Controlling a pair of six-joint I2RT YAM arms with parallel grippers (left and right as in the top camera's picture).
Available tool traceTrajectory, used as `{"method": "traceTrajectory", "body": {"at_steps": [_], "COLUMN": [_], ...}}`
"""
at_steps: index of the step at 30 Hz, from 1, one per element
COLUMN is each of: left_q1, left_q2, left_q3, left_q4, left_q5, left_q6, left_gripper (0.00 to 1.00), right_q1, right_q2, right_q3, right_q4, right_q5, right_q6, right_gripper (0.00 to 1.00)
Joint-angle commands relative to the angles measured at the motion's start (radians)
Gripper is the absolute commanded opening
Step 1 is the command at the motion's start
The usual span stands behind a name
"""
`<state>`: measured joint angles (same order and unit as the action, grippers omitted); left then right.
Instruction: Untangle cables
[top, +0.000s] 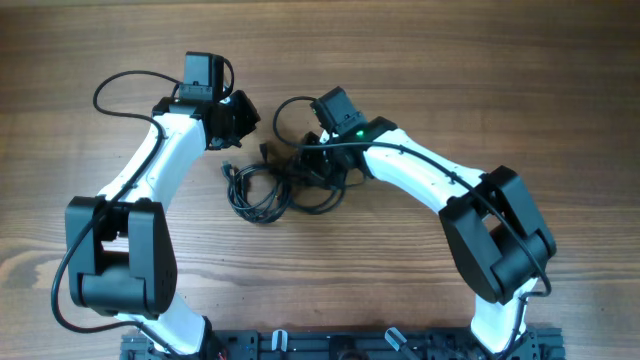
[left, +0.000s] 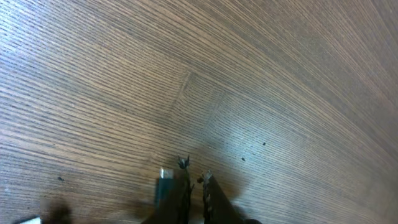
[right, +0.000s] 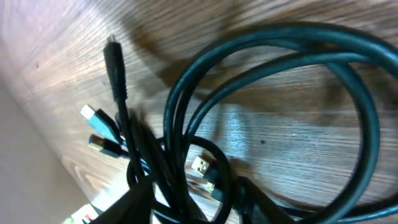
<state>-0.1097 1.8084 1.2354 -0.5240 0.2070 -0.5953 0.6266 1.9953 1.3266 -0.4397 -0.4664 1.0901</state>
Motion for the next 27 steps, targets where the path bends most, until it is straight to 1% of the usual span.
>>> {"method": "traceTrajectory", "body": {"at_steps": [1, 3, 9, 12, 13, 15, 17, 19, 24, 27], "left_q1": [-0.001, -0.001, -0.001, -0.001, -0.001, -0.001, -0.001, -0.001, -0.001, -0.001], "left_q2": [0.005, 0.005, 0.005, 0.005, 0.005, 0.005, 0.005, 0.005, 0.005, 0.005], "left_q3": [0.008, 0.008, 0.008, 0.008, 0.008, 0.008, 0.008, 0.008, 0.008, 0.008], "left_q4": [-0.003, -0.003, -0.003, -0.003, -0.003, -0.003, -0.003, -0.003, -0.003, -0.003], "left_q5": [0.006, 0.006, 0.006, 0.006, 0.006, 0.006, 0.006, 0.006, 0.006, 0.006], "left_q6": [0.019, 0.019, 0.019, 0.019, 0.019, 0.019, 0.019, 0.019, 0.019, 0.019], "left_gripper": [0.11, 0.11, 0.10, 0.10, 0.10, 0.10, 0.10, 0.10, 0.10, 0.10], "right_q1": [0.007, 0.005, 0.003, 0.002, 0.002, 0.002, 0.004, 0.009, 0.032, 0.050], "right_q2": [0.010, 0.010, 0.010, 0.010, 0.010, 0.010, 0.010, 0.010, 0.010, 0.010], "right_q3": [0.006, 0.006, 0.006, 0.006, 0.006, 0.006, 0.006, 0.006, 0.006, 0.006], "right_q4": [0.059, 0.096, 0.151, 0.157, 0.159, 0.164, 0.159, 0.136, 0.112, 0.116], "right_q5": [0.033, 0.043, 0.082, 0.086, 0.086, 0.085, 0.076, 0.070, 0.070, 0.073], "right_q6": [0.055, 0.054, 0.066, 0.065, 0.065, 0.068, 0.077, 0.092, 0.101, 0.156], "right_gripper": [0.28, 0.20, 0.06, 0.07, 0.09, 0.22, 0.32, 0.36, 0.43, 0.47]}}
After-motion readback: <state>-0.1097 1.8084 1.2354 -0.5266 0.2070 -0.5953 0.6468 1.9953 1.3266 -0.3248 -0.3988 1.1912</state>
